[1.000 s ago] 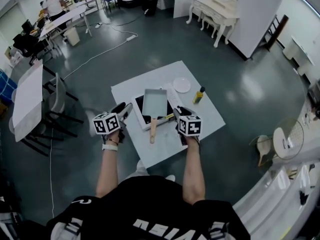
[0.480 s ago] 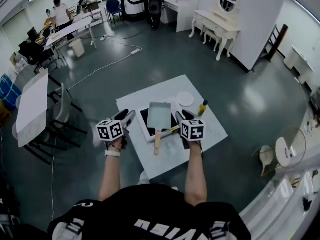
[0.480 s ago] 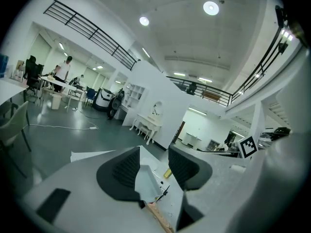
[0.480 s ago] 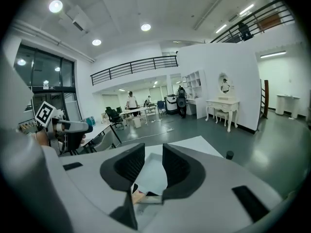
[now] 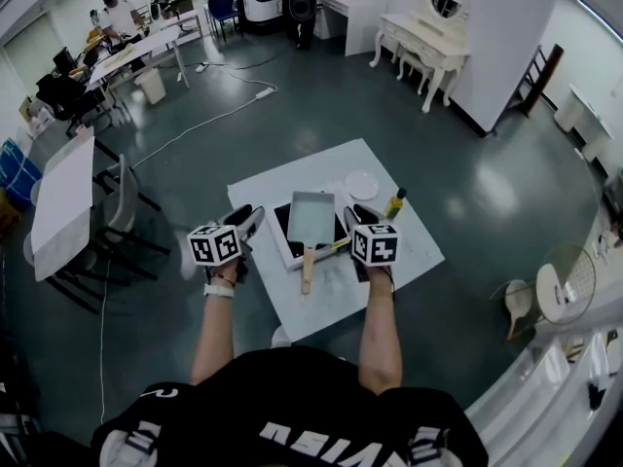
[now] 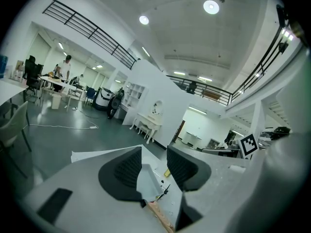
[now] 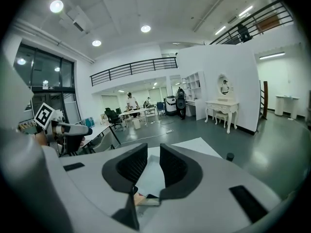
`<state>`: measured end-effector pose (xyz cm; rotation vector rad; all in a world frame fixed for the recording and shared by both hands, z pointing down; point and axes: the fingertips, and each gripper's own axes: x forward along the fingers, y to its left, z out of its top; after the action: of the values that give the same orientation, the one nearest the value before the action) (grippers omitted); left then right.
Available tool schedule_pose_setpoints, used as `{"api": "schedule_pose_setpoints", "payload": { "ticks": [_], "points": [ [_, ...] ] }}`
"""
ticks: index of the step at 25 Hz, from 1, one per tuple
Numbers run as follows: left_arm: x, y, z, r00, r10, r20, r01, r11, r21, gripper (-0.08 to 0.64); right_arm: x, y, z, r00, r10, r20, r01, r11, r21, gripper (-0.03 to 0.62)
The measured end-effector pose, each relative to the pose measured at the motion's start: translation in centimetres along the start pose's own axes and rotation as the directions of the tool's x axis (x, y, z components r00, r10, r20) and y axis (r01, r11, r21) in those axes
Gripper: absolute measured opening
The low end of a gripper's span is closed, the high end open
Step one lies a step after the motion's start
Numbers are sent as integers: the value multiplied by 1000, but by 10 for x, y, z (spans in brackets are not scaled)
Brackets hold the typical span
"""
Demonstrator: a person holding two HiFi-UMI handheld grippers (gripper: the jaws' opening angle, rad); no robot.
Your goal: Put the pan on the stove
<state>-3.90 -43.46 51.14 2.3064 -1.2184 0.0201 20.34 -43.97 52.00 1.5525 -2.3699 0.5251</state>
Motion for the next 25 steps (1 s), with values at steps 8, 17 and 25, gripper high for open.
{"api": "schedule_pose_setpoints", "payload": {
  "ticks": [8,17,25],
  "points": [
    [-1,5,-7,1000,10,-11,-10,1000,-5,143,7,4,-10,1000,-6,-22,6,1000,-13,50],
    [-2,2,-19,1000,11,-25,-11,1000,-8,117,7,10,-17,999,-15,-32,15,1000,-15,24],
    [-9,2,-22,1000,30,-7,-30,1000,-4,20,4,16,-20,999,-26,-40,25,999,-29,9]
  ]
}}
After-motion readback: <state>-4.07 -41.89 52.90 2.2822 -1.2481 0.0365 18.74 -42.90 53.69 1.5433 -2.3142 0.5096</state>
